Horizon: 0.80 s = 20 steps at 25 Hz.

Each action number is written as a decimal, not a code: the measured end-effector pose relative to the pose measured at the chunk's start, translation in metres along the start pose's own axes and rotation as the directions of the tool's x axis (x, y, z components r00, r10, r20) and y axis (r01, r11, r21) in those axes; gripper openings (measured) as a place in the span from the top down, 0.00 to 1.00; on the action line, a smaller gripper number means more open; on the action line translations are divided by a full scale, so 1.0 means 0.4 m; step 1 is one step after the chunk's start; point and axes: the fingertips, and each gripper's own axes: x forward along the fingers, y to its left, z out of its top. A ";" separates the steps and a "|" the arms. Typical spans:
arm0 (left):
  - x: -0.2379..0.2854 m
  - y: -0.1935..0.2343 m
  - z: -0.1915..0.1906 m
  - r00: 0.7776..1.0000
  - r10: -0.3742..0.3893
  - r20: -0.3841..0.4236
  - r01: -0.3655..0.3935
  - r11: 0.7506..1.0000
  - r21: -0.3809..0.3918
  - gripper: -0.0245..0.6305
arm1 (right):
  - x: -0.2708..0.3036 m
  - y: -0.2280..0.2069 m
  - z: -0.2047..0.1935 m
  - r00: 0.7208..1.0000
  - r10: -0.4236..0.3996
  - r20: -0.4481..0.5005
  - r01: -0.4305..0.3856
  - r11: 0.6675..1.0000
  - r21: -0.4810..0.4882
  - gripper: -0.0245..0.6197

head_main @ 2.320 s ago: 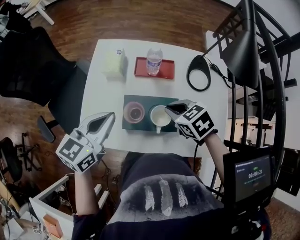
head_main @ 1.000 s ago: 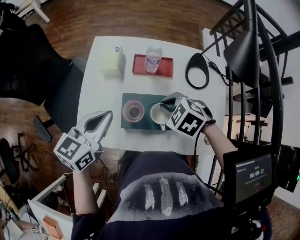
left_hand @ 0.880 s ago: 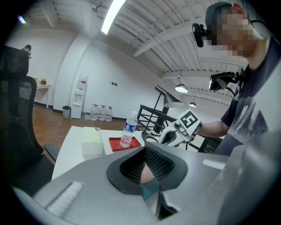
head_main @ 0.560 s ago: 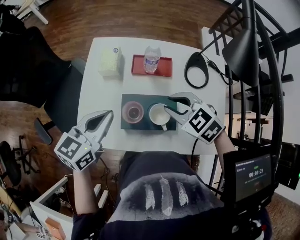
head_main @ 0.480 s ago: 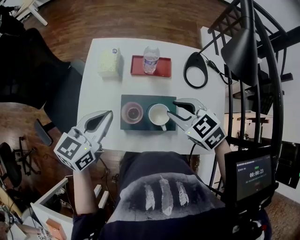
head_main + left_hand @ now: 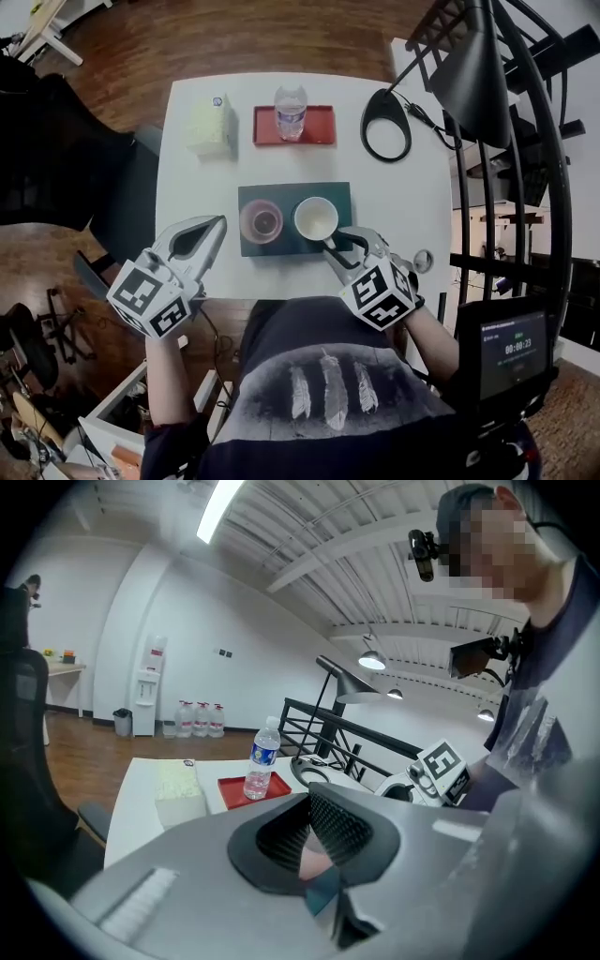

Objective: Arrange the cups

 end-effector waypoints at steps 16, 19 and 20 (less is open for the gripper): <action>0.005 0.004 -0.003 1.000 0.012 -0.005 -0.012 1.000 -0.012 0.94 | 0.011 -0.103 -0.014 0.983 0.179 -0.035 -0.180 0.914 -0.365 0.89; 0.000 0.005 -0.002 1.000 0.022 -0.002 -0.022 1.000 -0.013 0.94 | 0.000 -0.093 -0.011 0.978 0.207 -0.020 -0.201 0.919 -0.338 0.83; -0.003 0.006 0.000 1.000 0.026 0.000 -0.026 1.000 -0.014 0.94 | -0.011 -0.089 -0.011 0.975 0.221 -0.004 -0.211 0.926 -0.312 0.78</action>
